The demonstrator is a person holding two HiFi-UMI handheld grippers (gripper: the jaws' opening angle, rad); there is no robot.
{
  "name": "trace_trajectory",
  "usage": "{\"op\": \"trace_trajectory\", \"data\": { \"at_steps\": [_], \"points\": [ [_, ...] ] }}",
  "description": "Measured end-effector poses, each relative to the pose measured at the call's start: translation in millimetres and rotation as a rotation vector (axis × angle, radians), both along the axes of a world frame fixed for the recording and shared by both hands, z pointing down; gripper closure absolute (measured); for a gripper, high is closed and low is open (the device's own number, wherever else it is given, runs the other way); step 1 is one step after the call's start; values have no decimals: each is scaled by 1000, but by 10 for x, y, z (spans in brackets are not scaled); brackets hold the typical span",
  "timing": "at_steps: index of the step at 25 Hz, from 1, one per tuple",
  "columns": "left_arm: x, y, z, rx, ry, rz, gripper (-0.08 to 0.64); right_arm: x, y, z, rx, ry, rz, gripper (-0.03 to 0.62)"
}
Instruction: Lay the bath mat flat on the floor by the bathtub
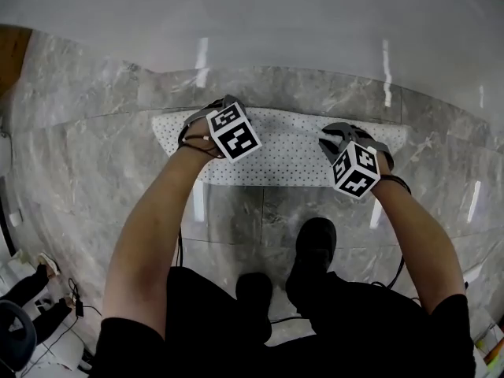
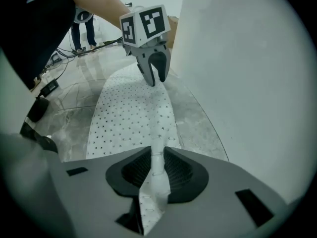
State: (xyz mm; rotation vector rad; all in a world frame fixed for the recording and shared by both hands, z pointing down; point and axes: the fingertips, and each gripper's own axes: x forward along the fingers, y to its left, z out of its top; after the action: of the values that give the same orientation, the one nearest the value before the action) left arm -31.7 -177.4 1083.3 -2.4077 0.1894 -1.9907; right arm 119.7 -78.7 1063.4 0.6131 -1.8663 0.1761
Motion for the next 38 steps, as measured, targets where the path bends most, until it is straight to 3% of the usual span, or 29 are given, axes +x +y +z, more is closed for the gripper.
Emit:
{"op": "trace_trajectory", "data": {
  "at_steps": [5,8,10,14,17,19,21,23,26,27,29,33,34,36,38],
  "points": [
    [-69,176,-133,-53,19,24,490,-95,283,-74,-104,-14,-21,500],
    [-131,348,-186,-63,-3,86,525,-186,487,-92,-223,-10,-81,495],
    [-214,530,-203,-122,-20,131,528,-233,603,-207,-343,-53,-150,504],
    [-348,1036,-240,-305,-24,216,524,-237,538,-683,-537,-294,-155,503],
    [-392,1446,-211,-414,-81,316,520,-239,152,-905,-493,-488,0,503],
    [-418,1645,-111,-417,-144,401,509,-165,3,-695,-444,-449,96,454],
    [-443,1753,10,-393,-191,467,497,-101,235,-286,-511,-310,78,349],
    [-488,1805,89,-389,-216,498,491,-119,542,31,-591,-235,50,327],
    [-552,1806,78,-435,-205,492,488,-170,715,135,-558,-228,23,380],
    [-547,1794,35,-465,-185,467,548,-176,749,112,-541,-229,10,396],
    [-477,1733,-78,-525,-126,389,548,-195,830,39,-533,-240,-20,416],
    [-190,1391,-238,-483,-3,274,544,-246,987,-72,-550,-267,-75,451],
    [-130,1319,-264,-454,8,264,524,-257,1028,-91,-552,-271,-90,454],
    [-54,1238,-256,-402,0,265,350,-272,1104,-151,-538,-264,-145,462],
    [-37,1290,-204,-387,-31,303,327,-283,1154,-253,-511,-248,-212,493]
  ]
}}
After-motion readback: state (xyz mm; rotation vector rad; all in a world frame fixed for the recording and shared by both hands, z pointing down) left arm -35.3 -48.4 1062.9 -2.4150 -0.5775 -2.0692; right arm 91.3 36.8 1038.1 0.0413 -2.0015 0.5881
